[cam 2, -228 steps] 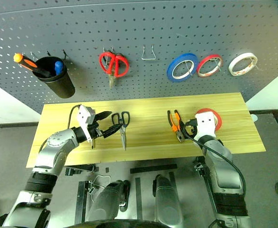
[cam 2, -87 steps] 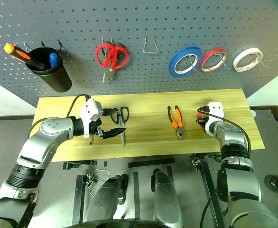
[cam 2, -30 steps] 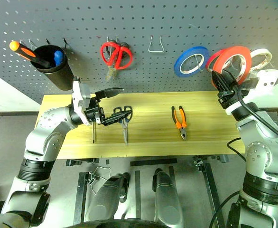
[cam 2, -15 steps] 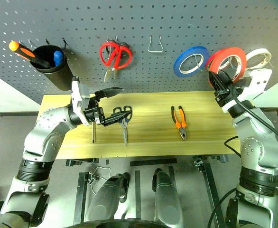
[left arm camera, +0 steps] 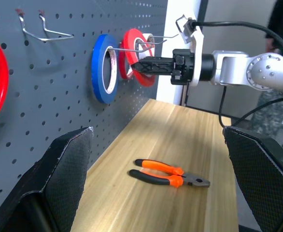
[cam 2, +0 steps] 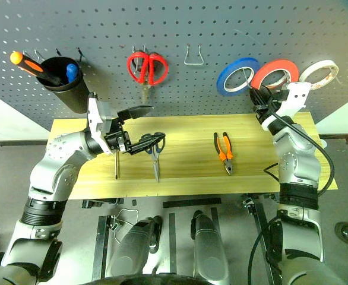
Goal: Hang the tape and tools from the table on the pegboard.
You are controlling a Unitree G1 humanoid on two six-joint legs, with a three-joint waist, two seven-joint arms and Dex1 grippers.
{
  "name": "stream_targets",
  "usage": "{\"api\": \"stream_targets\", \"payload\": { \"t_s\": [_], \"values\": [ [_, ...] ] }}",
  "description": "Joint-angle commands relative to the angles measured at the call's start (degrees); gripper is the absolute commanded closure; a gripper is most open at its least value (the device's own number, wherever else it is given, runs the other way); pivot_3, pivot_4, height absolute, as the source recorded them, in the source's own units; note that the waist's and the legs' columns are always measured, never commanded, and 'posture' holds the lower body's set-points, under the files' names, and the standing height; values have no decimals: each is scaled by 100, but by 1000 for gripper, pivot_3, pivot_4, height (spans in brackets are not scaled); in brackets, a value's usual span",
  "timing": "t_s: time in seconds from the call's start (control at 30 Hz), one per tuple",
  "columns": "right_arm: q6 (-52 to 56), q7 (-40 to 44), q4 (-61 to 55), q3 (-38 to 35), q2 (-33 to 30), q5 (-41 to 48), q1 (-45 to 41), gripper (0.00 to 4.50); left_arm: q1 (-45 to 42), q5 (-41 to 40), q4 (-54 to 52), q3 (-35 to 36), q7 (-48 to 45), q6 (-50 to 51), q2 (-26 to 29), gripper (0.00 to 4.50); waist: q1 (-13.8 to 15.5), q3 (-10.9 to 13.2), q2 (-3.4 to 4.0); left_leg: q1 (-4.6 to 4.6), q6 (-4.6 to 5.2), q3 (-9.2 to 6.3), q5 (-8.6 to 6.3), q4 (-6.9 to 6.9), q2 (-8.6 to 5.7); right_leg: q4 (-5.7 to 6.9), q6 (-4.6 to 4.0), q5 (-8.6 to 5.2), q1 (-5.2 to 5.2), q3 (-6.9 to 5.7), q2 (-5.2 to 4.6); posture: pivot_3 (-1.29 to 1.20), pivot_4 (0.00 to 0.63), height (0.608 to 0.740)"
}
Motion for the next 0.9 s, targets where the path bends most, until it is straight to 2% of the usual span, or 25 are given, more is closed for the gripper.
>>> {"api": "stream_targets", "payload": {
  "t_s": [0.03,0.1,0.3,0.57,0.7,0.9],
  "values": [
    [77,-123,196,41,-11,-156,-18,2574,-2,-46,-253,91,41,-120,33,0,8,0,0,0,0,0,0,0,0,0,0,0,0,0,0,107,334,740],
    [20,-232,274,22,-32,-266,-25,1849,9,-43,-262,90,56,-124,39,0,4,0,0,-1,0,0,0,-1,0,-1,0,0,-1,0,0,106,335,740],
    [18,-497,196,-49,-82,-480,138,37,65,-36,-320,70,103,-124,46,0,9,0,0,-1,-1,0,1,-1,0,-1,0,0,-1,0,0,105,339,740],
    [1022,-730,-1600,104,-73,-435,1317,12,257,-37,-497,108,184,-67,149,0,20,1,1,-5,0,-2,0,-3,0,-6,0,0,-2,0,-2,107,342,740],
    [2418,-1254,-3587,414,-21,-412,2054,12,419,65,-583,182,281,24,393,0,-4,2,3,-4,0,-5,0,-5,3,-2,0,0,-4,3,0,99,353,740],
    [3524,-1970,-4723,648,259,-450,2037,12,510,202,-482,118,505,425,708,0,4,21,9,0,28,-10,-16,-9,3,2,-5,2,-5,3,0,84,387,740]
  ]
}}
